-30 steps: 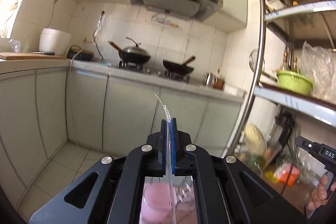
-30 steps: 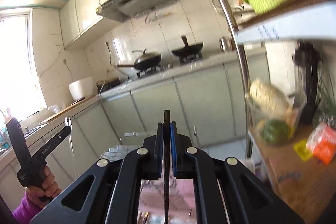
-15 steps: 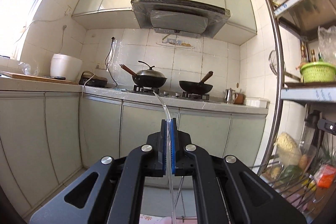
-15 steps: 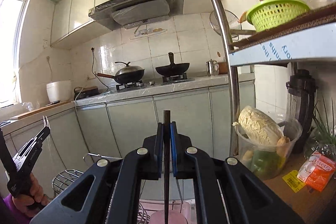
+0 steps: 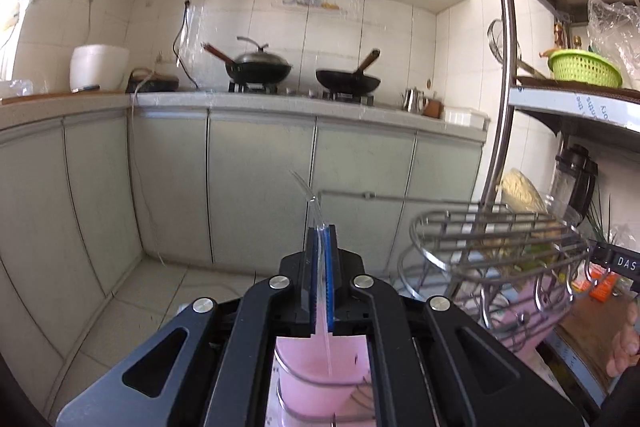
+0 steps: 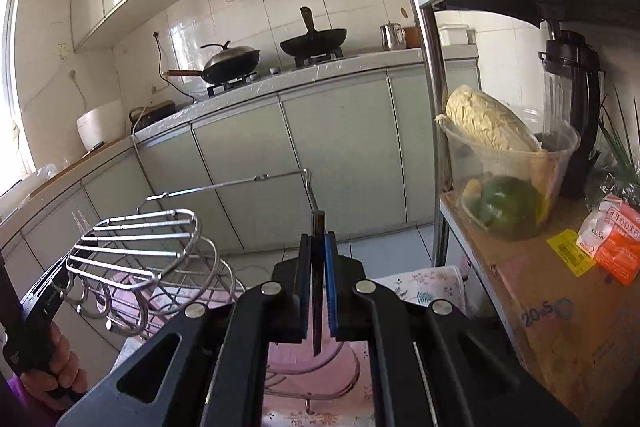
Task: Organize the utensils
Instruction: 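Lift both held utensils up over the pink holder, then lower the clear utensil into the pink cup with the left tool while the right drops the chopstick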
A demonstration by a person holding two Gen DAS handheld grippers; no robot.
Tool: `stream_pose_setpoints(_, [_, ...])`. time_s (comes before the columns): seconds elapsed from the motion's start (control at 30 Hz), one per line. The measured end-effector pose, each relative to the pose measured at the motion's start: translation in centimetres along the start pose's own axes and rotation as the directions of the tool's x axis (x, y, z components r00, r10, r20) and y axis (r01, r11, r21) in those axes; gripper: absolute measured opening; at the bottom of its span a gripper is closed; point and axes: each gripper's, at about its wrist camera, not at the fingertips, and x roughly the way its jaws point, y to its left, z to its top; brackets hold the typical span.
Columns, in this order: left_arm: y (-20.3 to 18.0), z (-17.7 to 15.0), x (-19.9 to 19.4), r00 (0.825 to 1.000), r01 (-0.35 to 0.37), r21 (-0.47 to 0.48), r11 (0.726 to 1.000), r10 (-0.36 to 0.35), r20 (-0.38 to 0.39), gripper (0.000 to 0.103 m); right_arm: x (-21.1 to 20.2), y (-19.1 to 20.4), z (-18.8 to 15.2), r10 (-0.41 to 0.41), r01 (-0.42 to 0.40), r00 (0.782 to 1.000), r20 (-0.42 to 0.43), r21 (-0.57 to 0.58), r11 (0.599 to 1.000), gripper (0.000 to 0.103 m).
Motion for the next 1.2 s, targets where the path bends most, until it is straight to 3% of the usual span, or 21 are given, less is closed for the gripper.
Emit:
stream_pose_setpoints(0.3, [0.0,-0.8,0.0,0.992,-0.022,0.001,1.0,0.022,-0.125,0.005,0.5,0.5,-1.2,0.015,-0.013,0.996,-0.09,0.022,1.0,0.011])
stream_pose_setpoints(0.37, [0.0,-0.9,-0.2,0.991,-0.026,0.007,1.0,0.027,-0.134,0.015,0.3,0.6,-1.3,0.019,-0.016,0.995,-0.101,0.024,1.0,0.025])
stream_pose_setpoints(0.43, [-0.2,-0.8,-0.6,0.99,-0.023,0.008,1.0,0.024,-0.138,0.03,-0.1,0.9,-1.5,0.024,-0.022,0.995,-0.1,0.021,1.0,0.032])
stream_pose_setpoints(0.5, [-0.4,-0.8,-1.1,0.99,-0.024,0.009,1.0,0.025,-0.137,0.033,-0.5,1.1,-1.6,0.021,-0.02,0.995,-0.097,0.012,1.0,0.034])
stream_pose_setpoints(0.93, [-1.5,-1.1,-4.0,0.985,-0.032,0.014,0.999,0.034,-0.167,0.034,-4.1,1.8,-3.9,0.03,-0.027,0.995,-0.093,0.031,0.999,0.035])
stream_pose_setpoints(1.2, [-1.8,-2.5,-6.0,0.978,-0.06,0.023,0.998,0.063,-0.199,0.034,-5.0,3.0,-6.1,0.05,-0.047,0.989,-0.141,0.023,0.999,0.035])
